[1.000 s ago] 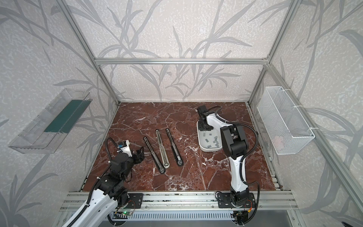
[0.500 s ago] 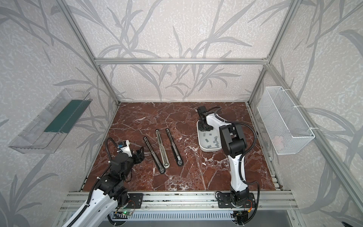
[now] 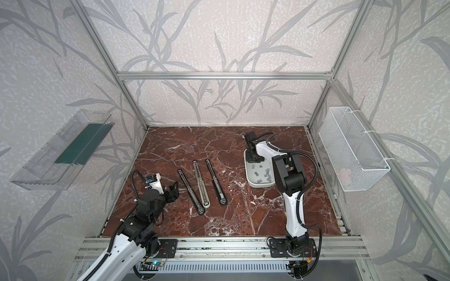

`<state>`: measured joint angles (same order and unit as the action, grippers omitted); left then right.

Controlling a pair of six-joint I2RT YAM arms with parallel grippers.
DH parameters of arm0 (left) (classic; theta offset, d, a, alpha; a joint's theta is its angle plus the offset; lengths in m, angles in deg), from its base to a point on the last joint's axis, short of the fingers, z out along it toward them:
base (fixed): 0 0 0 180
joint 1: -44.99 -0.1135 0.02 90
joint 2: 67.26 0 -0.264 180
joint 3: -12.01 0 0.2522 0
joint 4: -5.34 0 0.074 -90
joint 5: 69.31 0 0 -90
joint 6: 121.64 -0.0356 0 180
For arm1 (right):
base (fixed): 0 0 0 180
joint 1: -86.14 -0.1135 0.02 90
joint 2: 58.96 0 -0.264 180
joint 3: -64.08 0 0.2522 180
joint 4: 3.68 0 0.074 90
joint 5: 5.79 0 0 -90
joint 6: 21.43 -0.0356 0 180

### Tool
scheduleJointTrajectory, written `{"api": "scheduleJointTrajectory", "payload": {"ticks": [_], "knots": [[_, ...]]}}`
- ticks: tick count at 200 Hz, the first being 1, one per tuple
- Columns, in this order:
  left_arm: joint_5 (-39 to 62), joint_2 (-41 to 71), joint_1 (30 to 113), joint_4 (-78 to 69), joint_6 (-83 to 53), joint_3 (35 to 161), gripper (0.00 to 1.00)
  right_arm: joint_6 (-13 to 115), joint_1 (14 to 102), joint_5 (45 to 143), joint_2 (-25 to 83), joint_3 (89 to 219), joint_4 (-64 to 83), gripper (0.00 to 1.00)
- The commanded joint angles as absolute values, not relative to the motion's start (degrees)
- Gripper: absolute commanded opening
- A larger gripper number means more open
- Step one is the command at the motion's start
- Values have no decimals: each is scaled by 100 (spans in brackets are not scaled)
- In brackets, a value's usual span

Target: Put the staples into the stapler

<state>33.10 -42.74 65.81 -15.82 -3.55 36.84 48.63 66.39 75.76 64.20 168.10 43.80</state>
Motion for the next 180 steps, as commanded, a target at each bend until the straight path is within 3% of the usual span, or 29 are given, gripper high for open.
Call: {"api": "scheduleJointTrajectory", "payload": {"ticks": [1,31,92,135,180], "knots": [[3423,-4317,6547,-1643,-283,3622,74,4827,6645,7660,6343,16614,4579,23],[3424,-4322,6540,-1642,-282,3619,74,4795,6632,7720,6335,16582,4570,13],[3429,-4317,6539,-1645,-285,3616,74,4873,6575,7667,5892,16524,4527,11],[3439,-4326,6539,-1668,-286,3626,74,5230,6314,7630,4701,16150,4159,11],[3499,-4378,6539,-1730,-250,3629,74,5338,5286,7325,3297,15244,3634,10]]}}
